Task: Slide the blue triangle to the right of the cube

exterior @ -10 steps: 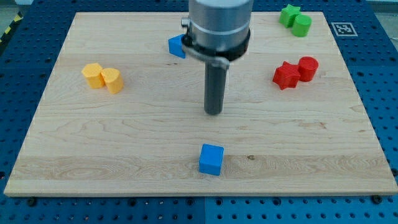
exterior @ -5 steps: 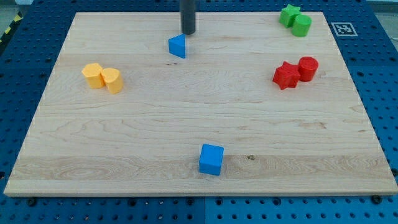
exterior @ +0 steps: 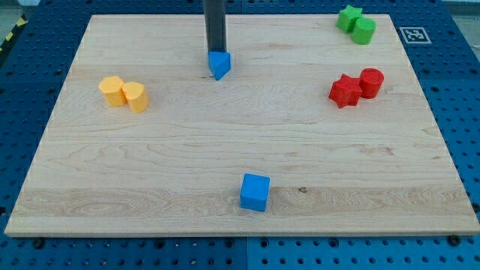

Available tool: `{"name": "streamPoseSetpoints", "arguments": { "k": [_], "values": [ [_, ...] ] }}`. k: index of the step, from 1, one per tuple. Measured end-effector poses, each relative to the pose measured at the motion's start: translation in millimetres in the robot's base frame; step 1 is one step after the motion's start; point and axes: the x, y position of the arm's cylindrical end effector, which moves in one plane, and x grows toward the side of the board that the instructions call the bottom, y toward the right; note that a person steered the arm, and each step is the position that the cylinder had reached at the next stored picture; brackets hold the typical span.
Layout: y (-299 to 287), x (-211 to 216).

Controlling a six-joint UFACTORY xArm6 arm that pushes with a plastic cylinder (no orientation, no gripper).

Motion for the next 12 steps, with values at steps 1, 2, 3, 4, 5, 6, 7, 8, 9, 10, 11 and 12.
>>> {"name": "streamPoseSetpoints", "arguments": {
  "k": [1, 2, 3, 4, 5, 6, 7, 8, 9, 10, 11, 12],
  "values": [
    [-5, 1],
    [-5, 3],
    [-5, 19],
    [0, 41],
    [7, 41],
    [17, 43],
    [33, 58],
    [35, 83],
    [38, 103],
    [52, 112],
    [65, 118],
    [70, 129]
  ]
}}
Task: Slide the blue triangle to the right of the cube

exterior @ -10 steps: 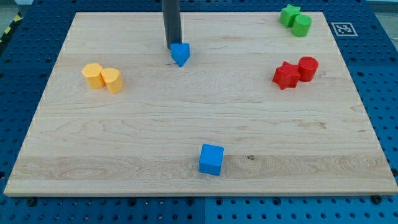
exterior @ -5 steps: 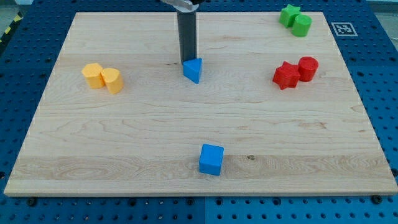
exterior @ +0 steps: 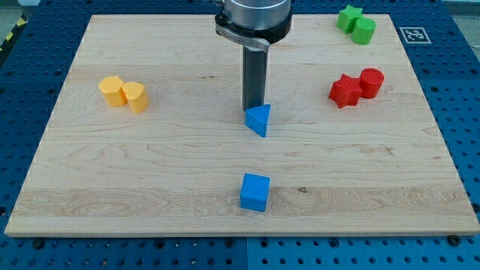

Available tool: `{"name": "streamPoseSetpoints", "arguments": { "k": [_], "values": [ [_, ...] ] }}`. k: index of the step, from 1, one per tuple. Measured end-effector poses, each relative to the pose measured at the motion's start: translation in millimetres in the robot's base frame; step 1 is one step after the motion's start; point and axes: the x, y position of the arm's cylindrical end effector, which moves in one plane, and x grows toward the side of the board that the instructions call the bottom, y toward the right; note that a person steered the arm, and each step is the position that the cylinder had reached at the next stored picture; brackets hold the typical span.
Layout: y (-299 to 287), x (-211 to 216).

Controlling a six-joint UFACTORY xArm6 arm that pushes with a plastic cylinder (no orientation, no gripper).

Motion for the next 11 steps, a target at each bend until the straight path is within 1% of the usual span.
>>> {"name": "streamPoseSetpoints", "arguments": {
  "k": [3, 4, 5, 6, 7, 11],
  "values": [
    [6, 50],
    [10, 60],
    [10, 62],
    [33, 54],
    [41, 56],
    [36, 117]
  ]
}}
